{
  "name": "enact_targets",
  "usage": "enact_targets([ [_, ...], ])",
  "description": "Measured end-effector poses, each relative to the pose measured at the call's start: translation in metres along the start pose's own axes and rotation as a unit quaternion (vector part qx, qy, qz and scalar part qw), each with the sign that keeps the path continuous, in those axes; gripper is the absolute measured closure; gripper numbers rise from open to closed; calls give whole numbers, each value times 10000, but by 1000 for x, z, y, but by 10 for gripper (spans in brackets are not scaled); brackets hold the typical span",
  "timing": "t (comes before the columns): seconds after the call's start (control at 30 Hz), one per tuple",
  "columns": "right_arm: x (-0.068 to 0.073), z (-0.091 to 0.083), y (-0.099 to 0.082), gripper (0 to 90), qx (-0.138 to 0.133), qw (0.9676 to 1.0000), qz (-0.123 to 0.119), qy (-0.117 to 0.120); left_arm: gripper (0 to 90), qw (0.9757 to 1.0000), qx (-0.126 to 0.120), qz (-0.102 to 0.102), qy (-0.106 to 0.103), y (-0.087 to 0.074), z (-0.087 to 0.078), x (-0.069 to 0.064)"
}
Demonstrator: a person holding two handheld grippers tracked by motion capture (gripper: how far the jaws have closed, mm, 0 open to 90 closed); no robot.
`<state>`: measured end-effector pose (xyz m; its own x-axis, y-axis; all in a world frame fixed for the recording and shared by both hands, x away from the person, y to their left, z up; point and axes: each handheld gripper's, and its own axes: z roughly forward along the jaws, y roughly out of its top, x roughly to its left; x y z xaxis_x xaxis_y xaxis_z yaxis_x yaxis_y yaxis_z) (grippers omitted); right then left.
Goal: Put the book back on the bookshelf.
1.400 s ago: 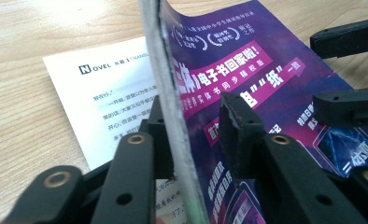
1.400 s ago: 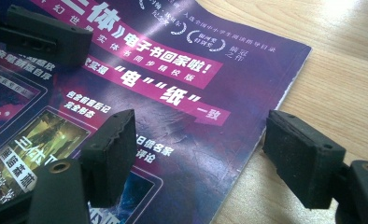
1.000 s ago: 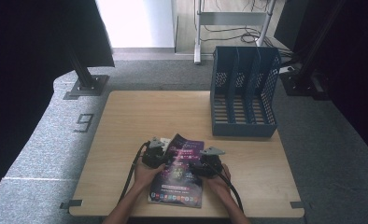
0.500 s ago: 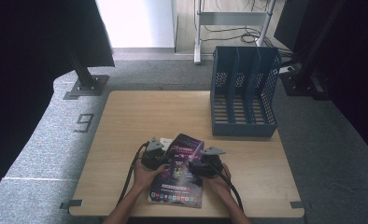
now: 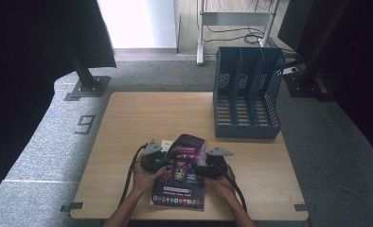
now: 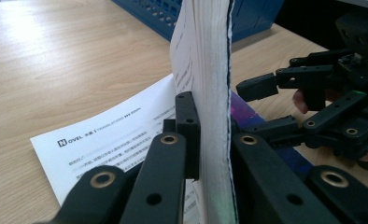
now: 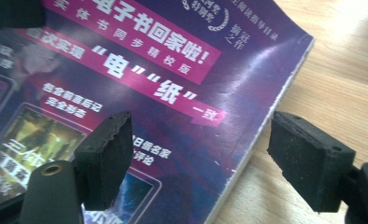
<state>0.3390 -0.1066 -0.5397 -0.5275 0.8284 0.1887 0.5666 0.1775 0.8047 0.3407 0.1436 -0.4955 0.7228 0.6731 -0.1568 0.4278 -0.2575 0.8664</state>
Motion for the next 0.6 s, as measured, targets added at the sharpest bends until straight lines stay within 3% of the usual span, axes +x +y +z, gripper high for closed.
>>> enact_targets([
  [0.33,-1,-2,4,192,-127,9998,41,137,864,9999,-143,38,-59,3,-6,-4],
  [0.6,-8,1,4,168,-139,9988,290,363,864,9994,-294,118,-108,5,-11,-8],
])
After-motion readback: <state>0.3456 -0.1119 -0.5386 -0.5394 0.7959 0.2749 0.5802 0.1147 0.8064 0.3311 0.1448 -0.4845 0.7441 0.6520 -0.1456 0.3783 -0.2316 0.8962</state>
